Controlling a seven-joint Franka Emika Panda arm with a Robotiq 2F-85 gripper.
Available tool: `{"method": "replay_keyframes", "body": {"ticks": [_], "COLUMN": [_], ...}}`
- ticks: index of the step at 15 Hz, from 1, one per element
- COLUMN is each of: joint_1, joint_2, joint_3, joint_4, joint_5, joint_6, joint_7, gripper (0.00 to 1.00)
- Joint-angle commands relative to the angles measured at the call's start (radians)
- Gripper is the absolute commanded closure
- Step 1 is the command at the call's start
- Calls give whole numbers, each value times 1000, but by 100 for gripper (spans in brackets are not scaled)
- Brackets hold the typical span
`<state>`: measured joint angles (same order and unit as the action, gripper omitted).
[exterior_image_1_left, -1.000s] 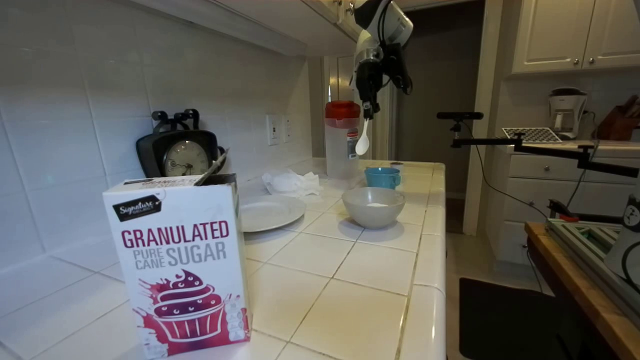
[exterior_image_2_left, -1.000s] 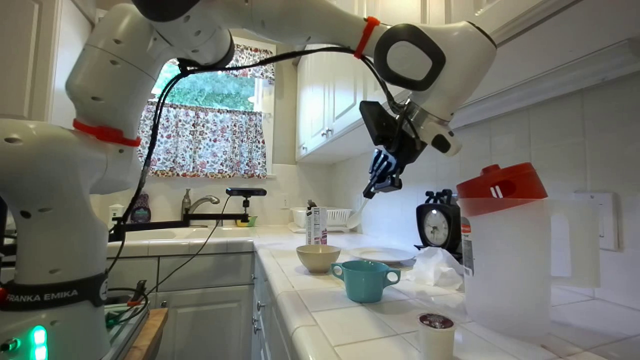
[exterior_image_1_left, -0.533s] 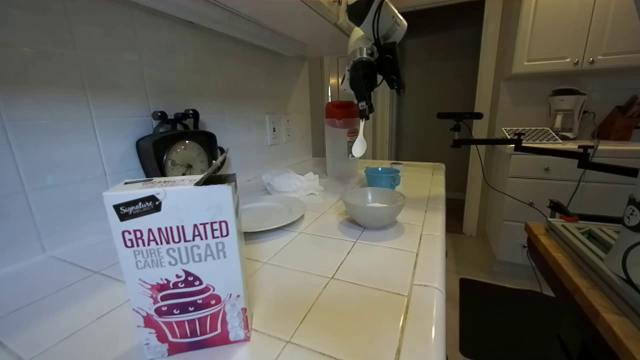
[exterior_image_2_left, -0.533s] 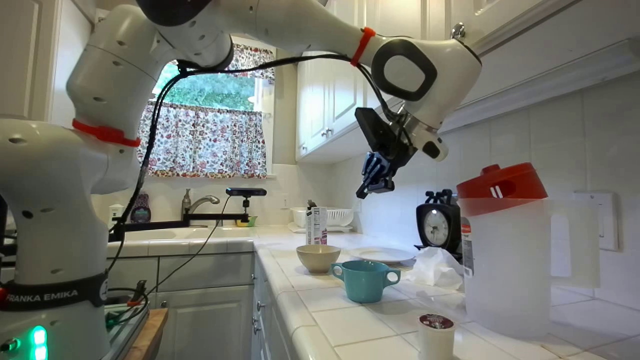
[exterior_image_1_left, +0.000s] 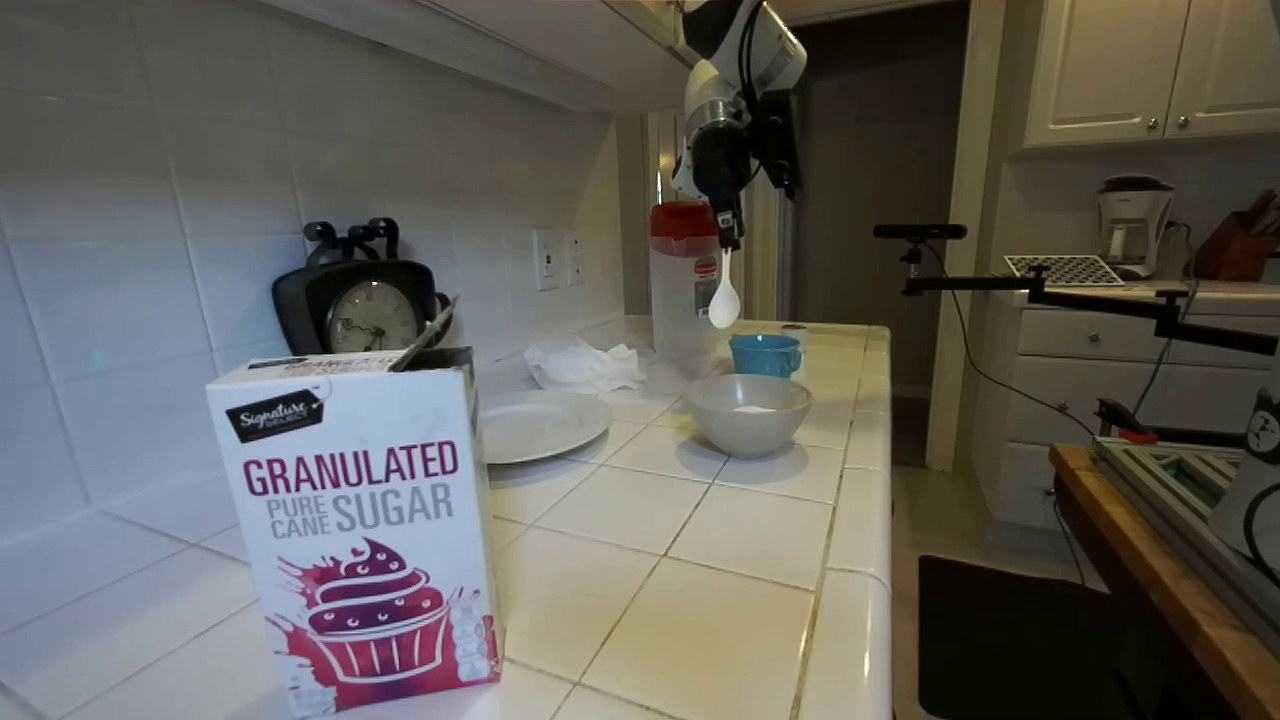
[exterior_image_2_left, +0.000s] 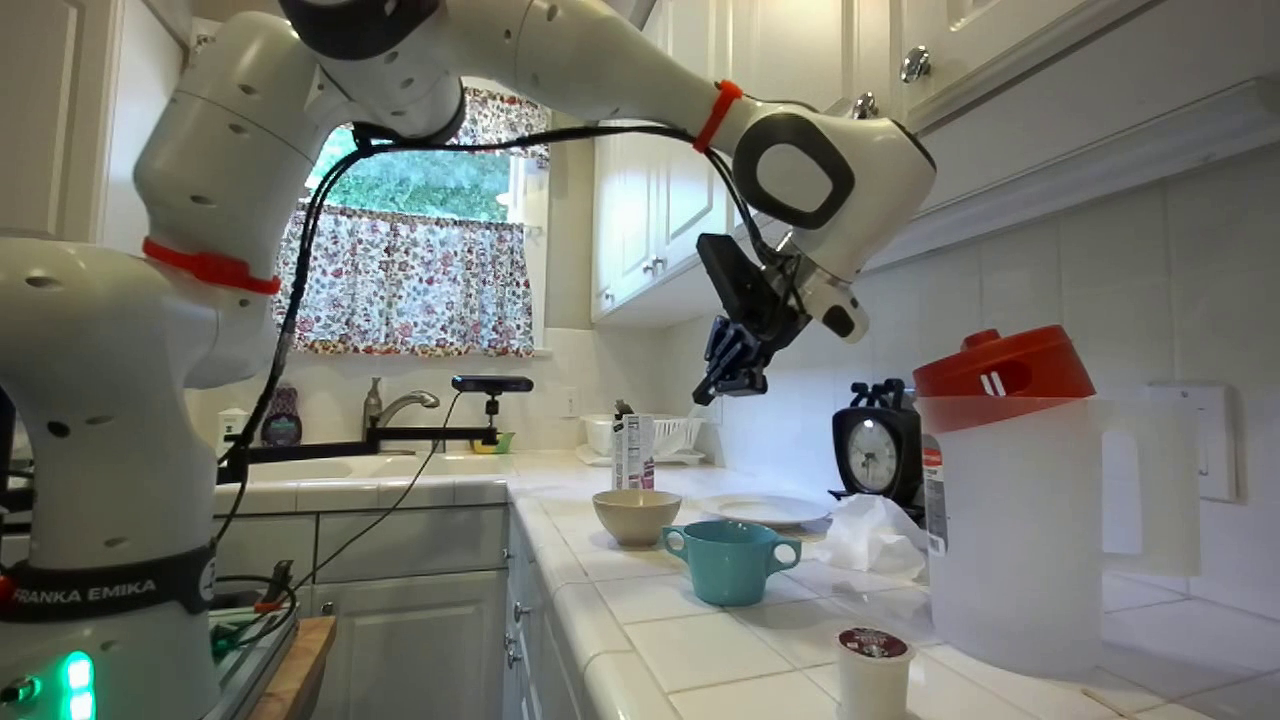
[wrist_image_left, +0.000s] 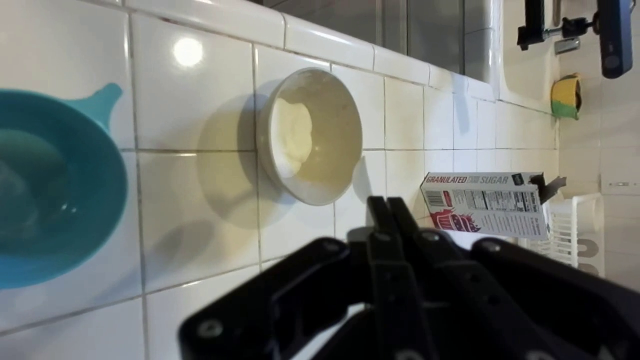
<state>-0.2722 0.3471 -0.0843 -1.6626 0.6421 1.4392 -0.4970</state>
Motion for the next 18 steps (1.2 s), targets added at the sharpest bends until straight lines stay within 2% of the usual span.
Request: {"method": "replay_keyframes", "body": {"ticks": [1, 10, 18], "joint_1": [8, 9, 2], "joint_2": [-42, -46, -8], "joint_3": [3, -9, -17], "joint_4": [-76, -188, -165], "joint_5": [20, 20, 18], "joint_6": [30, 54, 97], "joint_7": [-54, -112, -126], "gripper": [99, 99, 99]}}
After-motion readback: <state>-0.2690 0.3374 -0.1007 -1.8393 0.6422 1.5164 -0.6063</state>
